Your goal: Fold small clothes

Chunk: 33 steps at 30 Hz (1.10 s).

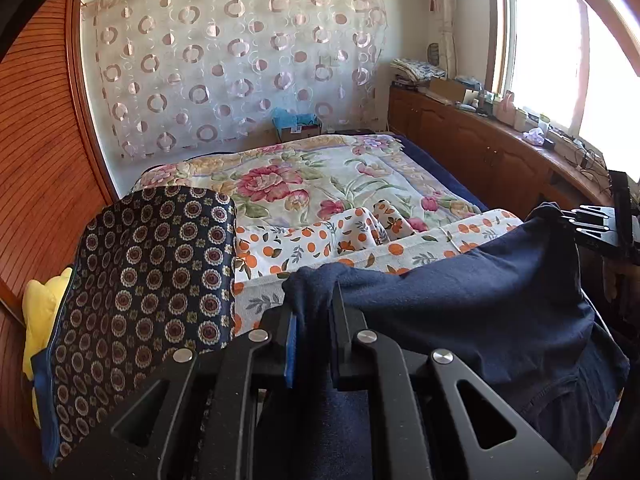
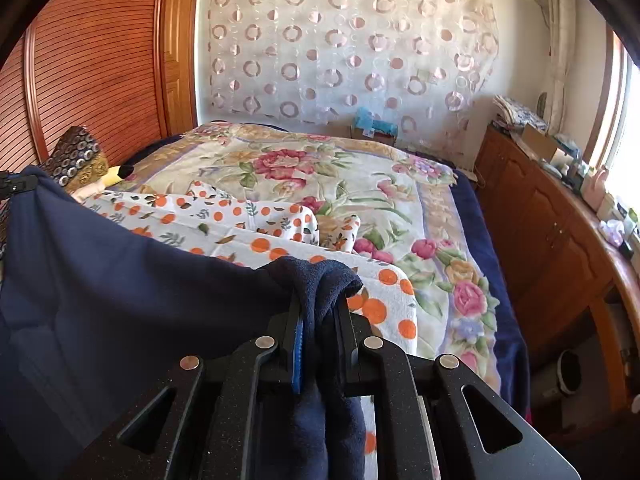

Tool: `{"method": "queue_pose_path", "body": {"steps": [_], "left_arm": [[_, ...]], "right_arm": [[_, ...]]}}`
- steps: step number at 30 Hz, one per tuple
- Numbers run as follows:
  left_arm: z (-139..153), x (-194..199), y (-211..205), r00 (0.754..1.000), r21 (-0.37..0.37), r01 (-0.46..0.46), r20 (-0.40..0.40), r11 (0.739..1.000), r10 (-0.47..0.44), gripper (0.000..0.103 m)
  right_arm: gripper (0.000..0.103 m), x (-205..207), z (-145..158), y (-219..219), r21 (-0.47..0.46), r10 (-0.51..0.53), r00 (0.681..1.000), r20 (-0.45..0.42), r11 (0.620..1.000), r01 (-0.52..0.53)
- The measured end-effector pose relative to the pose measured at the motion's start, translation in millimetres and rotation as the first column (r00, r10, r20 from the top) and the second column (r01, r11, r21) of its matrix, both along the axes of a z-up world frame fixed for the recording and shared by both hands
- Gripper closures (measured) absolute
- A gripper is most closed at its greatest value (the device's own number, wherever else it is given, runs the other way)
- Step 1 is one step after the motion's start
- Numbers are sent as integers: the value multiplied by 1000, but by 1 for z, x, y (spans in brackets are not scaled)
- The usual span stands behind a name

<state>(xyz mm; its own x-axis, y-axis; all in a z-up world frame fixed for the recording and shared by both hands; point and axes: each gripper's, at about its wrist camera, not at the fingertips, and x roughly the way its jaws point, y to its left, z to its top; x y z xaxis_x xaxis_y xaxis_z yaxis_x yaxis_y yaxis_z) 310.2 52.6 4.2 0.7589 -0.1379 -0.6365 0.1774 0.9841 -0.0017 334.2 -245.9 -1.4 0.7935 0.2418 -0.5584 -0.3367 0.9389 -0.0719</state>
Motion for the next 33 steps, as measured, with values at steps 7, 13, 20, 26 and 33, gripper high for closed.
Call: {"method": "queue_pose_path", "body": {"steps": [7,13,20,26,33], "left_arm": [[-5,19,-6,1000,50,14,-24,999,-13,77],[-4,9,-8,999,27,45,-20,999,-44,56],[-23,-29,-14,993,-6,97,-68,995,-97,55],[-49,-63,-21,983,-25,117,-139,993,-120,55],[-71,-93,-31,971,-42,126,-197,991,-132,55]], "right_arm": [[91,18,-18,-28,4,-9,998,-61,1000,9],[89,29,-16,-33,26,0,996,-94,1000,2],[68,20,-12,-46,51,-33,997,-76,998,37],[52,-18,-13,-56,96,-30,997,-67,995,36],[48,-72,-24,-51,114,5,997,-79,993,4]]}}
